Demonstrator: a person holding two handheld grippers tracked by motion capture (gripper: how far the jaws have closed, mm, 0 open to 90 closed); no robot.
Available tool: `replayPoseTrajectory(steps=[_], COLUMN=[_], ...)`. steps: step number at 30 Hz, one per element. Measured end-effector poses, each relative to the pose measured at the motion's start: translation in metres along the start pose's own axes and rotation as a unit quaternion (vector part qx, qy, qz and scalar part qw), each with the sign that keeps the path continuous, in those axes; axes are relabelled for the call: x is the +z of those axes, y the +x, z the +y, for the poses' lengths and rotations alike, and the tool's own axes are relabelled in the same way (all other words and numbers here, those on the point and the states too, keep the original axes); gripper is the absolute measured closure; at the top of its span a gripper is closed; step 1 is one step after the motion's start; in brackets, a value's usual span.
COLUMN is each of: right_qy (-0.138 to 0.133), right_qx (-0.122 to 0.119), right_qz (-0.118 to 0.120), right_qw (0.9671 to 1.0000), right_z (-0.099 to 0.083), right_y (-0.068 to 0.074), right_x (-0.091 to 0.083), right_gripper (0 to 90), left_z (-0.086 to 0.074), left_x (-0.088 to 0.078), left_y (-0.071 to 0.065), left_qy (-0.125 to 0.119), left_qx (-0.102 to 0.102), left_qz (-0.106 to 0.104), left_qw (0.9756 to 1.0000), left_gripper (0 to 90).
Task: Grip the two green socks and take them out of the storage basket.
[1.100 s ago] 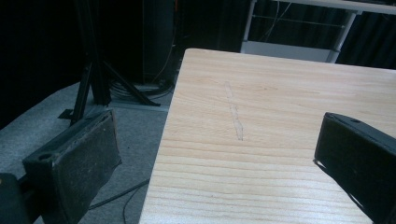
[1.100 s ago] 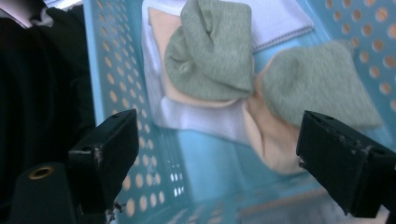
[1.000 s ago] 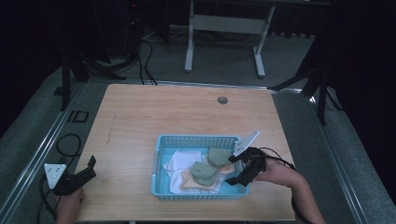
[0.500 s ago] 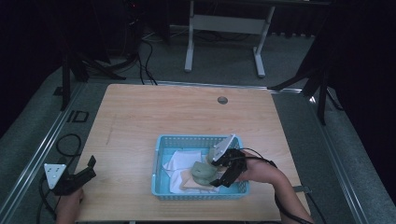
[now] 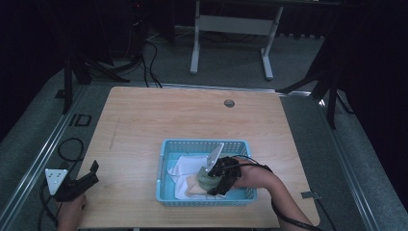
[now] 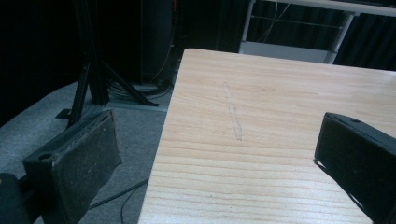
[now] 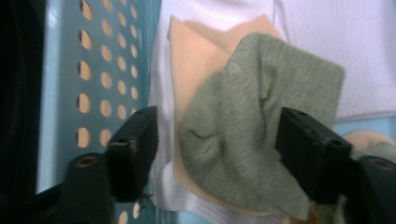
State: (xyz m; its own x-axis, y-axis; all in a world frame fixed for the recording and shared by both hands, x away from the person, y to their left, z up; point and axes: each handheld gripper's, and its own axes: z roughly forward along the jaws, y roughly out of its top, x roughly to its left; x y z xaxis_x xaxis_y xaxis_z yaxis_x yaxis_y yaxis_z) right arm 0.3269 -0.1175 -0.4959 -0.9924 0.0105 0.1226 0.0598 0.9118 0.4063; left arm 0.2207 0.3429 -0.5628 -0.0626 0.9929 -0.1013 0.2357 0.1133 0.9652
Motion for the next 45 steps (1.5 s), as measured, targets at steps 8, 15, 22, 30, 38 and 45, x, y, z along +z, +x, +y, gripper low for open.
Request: replayPoseTrajectory(steps=[8, 15, 22, 30, 38, 45], right_qy=[0.037, 0.03, 0.009, -0.018, -0.038, -0.061], right_qx=[-0.008, -0.018, -0.022, -0.04, -0.038, -0.02], right_qz=[-0.018, -0.014, -0.016, -0.026, -0.046, -0.068], right_qw=[0.9991, 0.9993, 0.9996, 0.9987, 0.9975, 0.9956], right_z=[0.005, 0.007, 0.011, 0.021, 0.018, -0.004], right_y=[0.003, 0.006, 0.01, 0.016, 0.019, 0.019], right_x=[0.003, -0.008, -0.031, -0.062, -0.092, -0.122], right_gripper=[71.8, 80.1, 80.7, 81.1, 81.1, 81.1], left_z=[0.0, 0.0, 0.0, 0.0, 0.0, 0.0], left_x=[0.0, 0.0, 0.0, 0.0, 0.0, 0.0], left_y=[0.0, 0.0, 0.0, 0.0, 0.0, 0.0], left_qy=[0.001, 0.001, 0.001, 0.001, 0.0, 0.001], left_qx=[0.001, 0.002, 0.002, 0.002, 0.0, 0.002], left_qz=[0.0, 0.001, 0.0, 0.001, 0.001, 0.001], left_qw=[1.0, 1.0, 1.0, 1.0, 1.0, 1.0], left_gripper=[0.5, 0.5, 0.5, 0.5, 0.5, 0.5])
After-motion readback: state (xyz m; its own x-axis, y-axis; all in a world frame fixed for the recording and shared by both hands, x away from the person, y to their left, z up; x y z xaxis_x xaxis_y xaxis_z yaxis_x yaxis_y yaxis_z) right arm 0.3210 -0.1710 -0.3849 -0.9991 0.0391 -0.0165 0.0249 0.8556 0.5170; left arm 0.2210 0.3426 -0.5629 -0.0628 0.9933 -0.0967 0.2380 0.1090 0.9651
